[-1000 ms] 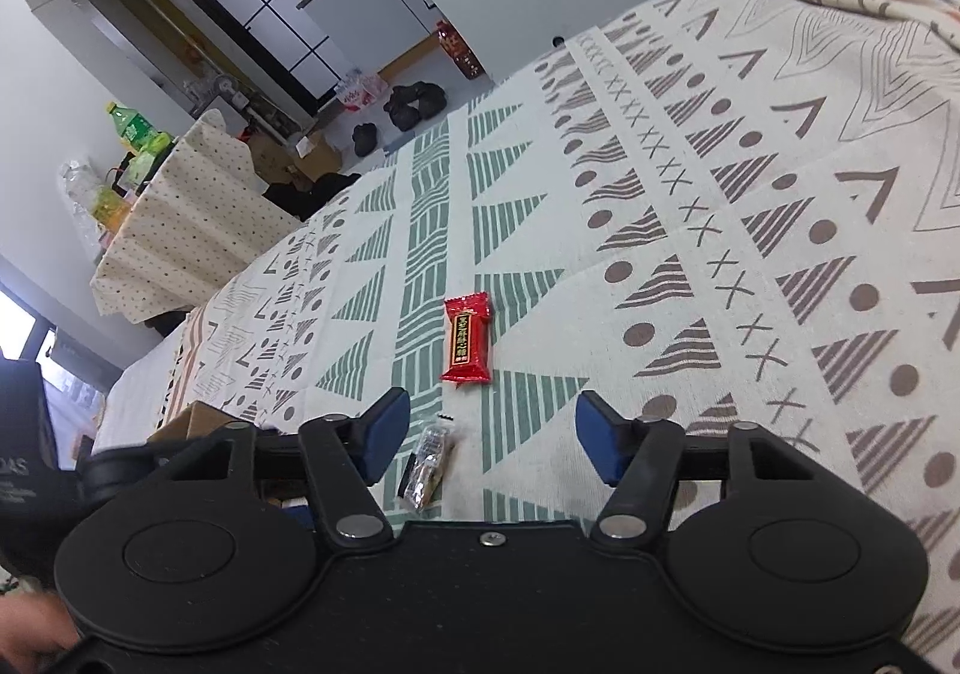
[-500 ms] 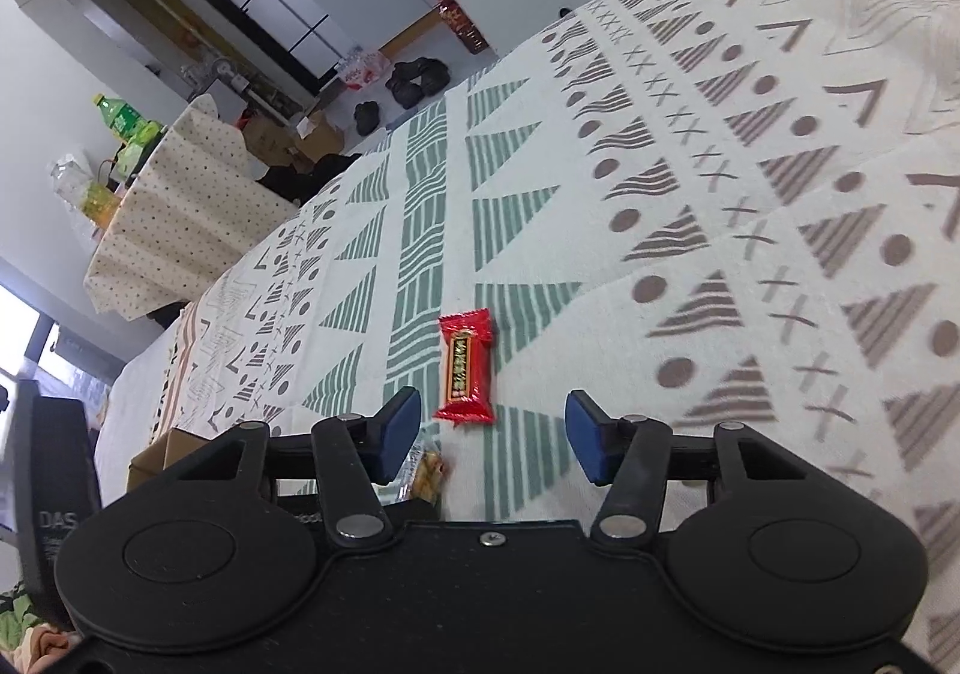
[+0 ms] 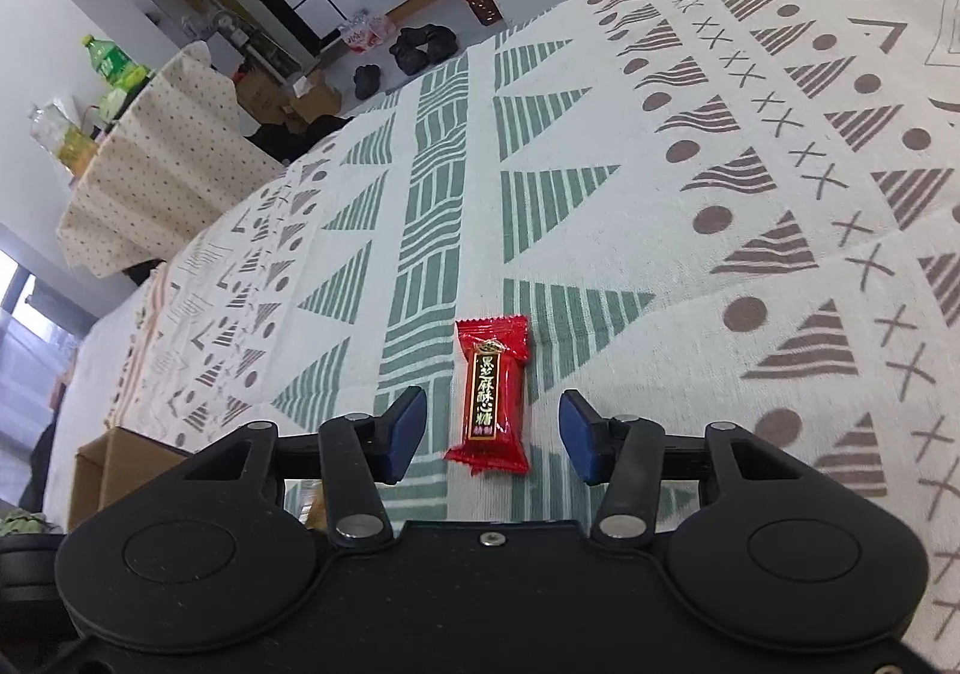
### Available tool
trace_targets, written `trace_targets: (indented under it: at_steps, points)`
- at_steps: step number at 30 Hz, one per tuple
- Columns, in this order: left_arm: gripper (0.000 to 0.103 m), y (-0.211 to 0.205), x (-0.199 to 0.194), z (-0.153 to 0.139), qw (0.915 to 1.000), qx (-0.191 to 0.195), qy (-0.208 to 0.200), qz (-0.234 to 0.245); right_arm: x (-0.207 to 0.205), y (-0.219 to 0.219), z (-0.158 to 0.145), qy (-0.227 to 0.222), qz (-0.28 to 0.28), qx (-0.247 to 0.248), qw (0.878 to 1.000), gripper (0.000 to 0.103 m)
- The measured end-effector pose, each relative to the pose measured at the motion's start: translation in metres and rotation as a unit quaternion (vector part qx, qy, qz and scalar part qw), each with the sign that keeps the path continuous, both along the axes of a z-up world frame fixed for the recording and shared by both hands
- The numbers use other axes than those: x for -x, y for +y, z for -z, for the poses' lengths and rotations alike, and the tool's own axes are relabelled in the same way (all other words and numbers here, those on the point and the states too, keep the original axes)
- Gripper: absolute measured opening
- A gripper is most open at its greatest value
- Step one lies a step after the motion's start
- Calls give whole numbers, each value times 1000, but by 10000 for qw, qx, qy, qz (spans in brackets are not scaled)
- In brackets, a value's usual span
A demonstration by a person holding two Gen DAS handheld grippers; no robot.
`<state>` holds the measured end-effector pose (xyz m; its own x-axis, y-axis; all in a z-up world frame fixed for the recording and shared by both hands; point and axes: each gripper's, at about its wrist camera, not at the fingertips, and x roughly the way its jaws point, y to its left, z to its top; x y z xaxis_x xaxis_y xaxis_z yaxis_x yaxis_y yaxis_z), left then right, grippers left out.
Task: Organize snacks
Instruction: 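Grasp clear-wrapped stick snack with left gripper while right grasps red chocolate bar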
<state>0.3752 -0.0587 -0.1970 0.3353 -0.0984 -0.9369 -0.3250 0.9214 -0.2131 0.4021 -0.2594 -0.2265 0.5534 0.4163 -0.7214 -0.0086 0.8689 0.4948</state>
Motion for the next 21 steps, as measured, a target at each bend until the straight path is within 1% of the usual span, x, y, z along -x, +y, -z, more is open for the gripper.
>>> trace_targets:
  at_steps: [3, 7, 11, 14, 21]
  points:
    - [18, 3, 1, -3, 10000, -19, 21, -29, -4, 7, 4, 84, -21, 236, 9997, 33]
    - [18, 5, 5, -8, 10000, 21, -5, -6, 4, 13, 6, 162, -109, 596, 9980, 26]
    - [18, 5, 13, -13, 10000, 13, -12, 57, 19, 13, 4, 203, -128, 696, 9973, 23]
    - [18, 9, 20, -17, 10000, 29, -53, 68, 33, 10, 2, 243, -33, 741, 9970, 23]
    - [18, 23, 39, -32, 9998, 97, -155, -31, 64, 2, -4, 322, 169, 568, 9977, 21]
